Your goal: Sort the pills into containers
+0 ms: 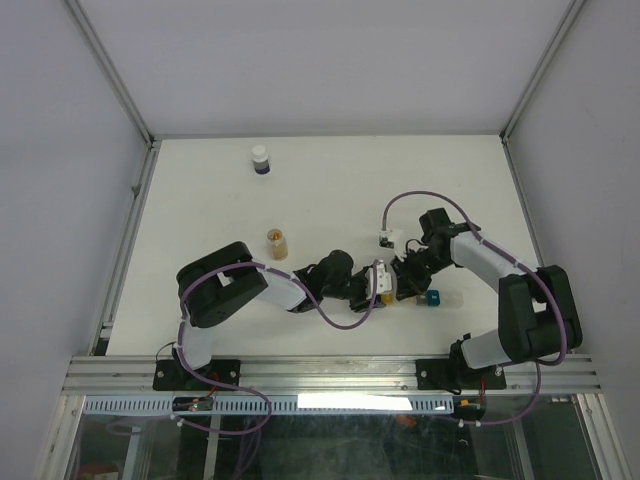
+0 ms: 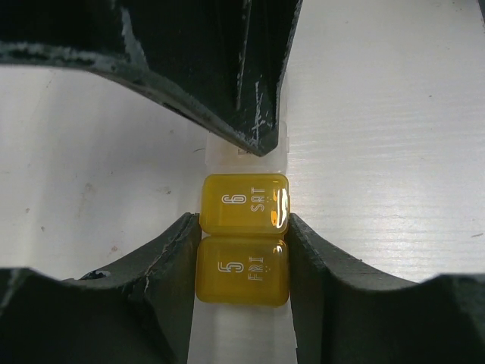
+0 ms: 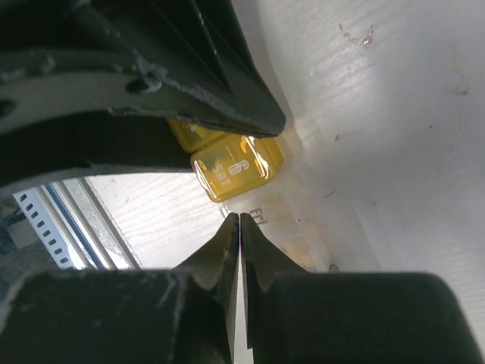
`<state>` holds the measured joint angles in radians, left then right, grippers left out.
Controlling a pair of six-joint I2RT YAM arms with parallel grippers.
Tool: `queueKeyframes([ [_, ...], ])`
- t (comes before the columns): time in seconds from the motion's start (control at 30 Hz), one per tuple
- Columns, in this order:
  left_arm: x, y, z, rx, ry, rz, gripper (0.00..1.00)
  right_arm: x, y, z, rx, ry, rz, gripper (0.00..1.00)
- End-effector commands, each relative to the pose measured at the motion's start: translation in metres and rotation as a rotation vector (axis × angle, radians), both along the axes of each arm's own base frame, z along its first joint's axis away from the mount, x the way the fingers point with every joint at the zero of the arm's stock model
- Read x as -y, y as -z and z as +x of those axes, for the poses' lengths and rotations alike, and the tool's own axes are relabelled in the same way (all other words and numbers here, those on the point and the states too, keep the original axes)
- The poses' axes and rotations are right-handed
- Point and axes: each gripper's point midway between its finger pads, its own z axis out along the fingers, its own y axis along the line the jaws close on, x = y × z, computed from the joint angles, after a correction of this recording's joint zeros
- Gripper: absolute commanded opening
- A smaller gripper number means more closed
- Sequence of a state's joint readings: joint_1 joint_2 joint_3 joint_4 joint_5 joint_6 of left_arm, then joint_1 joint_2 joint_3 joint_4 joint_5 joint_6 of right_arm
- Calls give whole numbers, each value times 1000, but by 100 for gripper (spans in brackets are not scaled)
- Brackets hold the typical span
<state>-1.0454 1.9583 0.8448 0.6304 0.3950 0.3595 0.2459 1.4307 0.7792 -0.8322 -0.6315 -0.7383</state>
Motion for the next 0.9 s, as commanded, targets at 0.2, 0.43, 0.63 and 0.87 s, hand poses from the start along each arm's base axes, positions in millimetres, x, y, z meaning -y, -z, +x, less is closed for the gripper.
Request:
queueKeyframes([
  [0.2,8,-8,1,2,23,-42,40,-4,-3,22,76,57,-31,5],
  [0.43,9,-16,4,3,2,-56,52,-15,-38,20,130,24,129,9],
  [0.63,14,-42,7,-38,-42,-122,88,-6,-56,24,175,56,193,17],
  [0.87,2,-103,4,-85,-111,-222,99,15,-93,41,334,143,232,29],
])
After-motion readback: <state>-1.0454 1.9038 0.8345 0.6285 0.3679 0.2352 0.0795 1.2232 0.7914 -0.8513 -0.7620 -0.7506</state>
